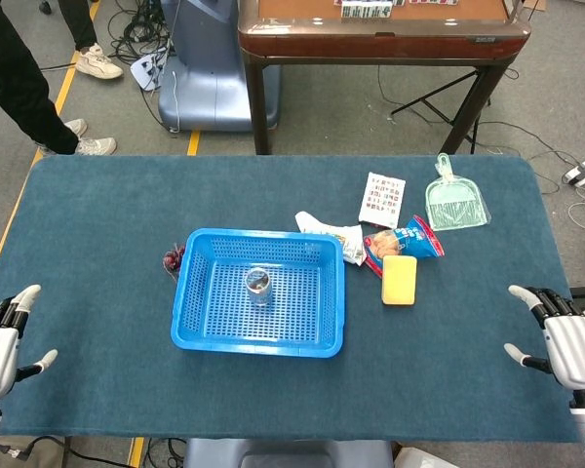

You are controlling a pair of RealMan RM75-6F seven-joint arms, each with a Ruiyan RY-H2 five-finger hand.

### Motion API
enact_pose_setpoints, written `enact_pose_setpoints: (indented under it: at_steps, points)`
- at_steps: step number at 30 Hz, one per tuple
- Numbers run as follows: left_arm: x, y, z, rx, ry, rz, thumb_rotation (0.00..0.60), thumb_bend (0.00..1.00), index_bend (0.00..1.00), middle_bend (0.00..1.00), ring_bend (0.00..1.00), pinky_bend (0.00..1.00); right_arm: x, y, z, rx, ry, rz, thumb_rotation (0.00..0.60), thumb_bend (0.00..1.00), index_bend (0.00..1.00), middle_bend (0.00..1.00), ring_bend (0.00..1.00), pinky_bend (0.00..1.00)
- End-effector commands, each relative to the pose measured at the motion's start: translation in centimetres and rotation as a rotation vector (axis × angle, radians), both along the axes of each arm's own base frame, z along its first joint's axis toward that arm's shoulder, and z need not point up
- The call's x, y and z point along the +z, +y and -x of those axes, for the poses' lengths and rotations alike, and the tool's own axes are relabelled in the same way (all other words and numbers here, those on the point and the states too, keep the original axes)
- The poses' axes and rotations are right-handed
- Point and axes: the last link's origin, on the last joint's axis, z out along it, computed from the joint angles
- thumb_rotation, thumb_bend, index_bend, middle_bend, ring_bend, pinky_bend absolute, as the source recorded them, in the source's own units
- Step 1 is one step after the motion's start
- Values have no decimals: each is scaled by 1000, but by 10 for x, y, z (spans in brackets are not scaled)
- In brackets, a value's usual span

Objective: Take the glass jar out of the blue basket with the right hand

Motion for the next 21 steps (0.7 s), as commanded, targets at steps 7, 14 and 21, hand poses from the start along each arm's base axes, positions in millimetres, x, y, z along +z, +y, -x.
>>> enact_pose_setpoints:
  at_steps: [7,14,21]
  points:
    - [4,-1,-3,-12,1,-11,600,149,108,143,151,183,-5,-15,-23,119,4,-85,600,49,203,244,191,280]
    - [7,-4,-4,-19,4,-14,600,149,112,143,153,182,-15,-47,-72,274,5,-238,600,49,203,247,191,280]
    - [11,-8,-6,-27,4,-22,600,150,117,143,153,183,-37,-84,-128,419,20,-371,600,49,203,247,191,280]
